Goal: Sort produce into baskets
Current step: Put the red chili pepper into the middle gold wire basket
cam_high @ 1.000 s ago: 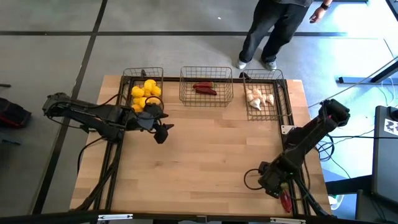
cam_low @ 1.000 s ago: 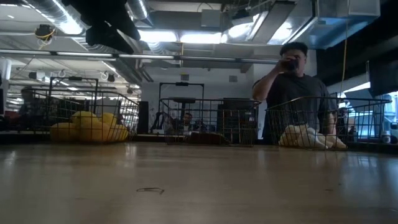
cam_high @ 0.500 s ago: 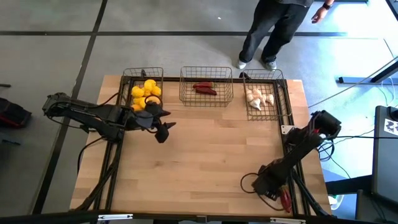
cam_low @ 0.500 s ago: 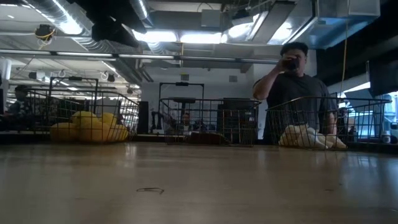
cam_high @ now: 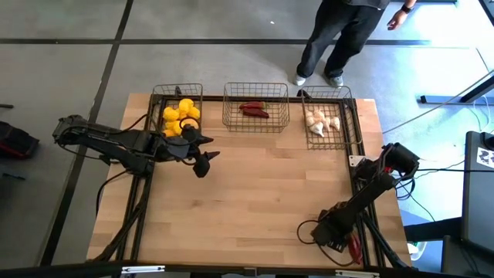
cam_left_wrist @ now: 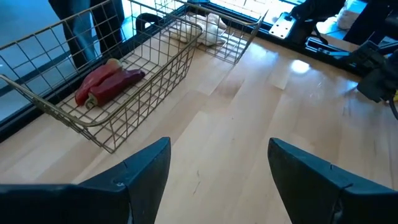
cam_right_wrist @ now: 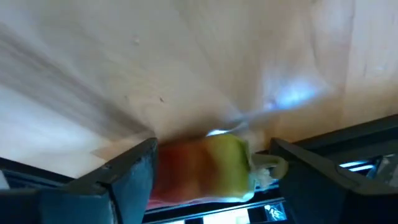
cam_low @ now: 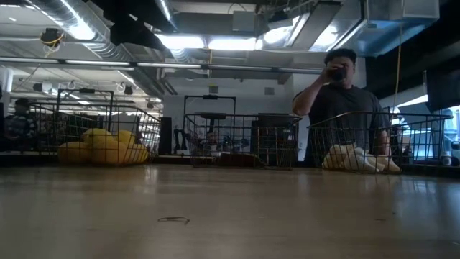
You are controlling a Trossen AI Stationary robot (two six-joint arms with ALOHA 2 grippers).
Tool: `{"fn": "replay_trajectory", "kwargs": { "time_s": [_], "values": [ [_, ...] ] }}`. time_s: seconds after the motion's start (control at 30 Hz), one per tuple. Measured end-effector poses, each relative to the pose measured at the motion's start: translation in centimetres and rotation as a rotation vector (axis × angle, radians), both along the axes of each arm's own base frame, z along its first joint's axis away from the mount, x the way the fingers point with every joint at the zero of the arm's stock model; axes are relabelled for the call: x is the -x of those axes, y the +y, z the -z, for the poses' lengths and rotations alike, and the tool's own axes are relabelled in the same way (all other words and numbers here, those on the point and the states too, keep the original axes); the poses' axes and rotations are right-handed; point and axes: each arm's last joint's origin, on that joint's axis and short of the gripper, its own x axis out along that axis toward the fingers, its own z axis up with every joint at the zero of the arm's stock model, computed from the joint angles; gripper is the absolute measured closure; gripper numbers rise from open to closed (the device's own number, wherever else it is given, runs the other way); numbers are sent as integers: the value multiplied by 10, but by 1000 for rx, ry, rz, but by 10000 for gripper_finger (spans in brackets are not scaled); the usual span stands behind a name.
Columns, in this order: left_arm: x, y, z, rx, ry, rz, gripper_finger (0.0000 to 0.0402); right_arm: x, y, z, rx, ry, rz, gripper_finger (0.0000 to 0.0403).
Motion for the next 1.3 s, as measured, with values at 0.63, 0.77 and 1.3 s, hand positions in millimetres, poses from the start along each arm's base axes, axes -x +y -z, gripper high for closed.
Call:
{"fn": "replay_trajectory", "kwargs": {
  "time_s": [0.63, 0.77, 1.3],
  "values": [
    [0, 0, 0, -20, 10, 13, 137, 3, -5, 0, 13, -74, -176, 330],
    [0, 0, 0, -20, 10, 13, 137, -2, -15, -2, 68, -113, -210, 343],
    [0, -1, 0, -3, 3, 5, 137, -37, -64, -7, 266, -251, -294, 346]
  ]
}}
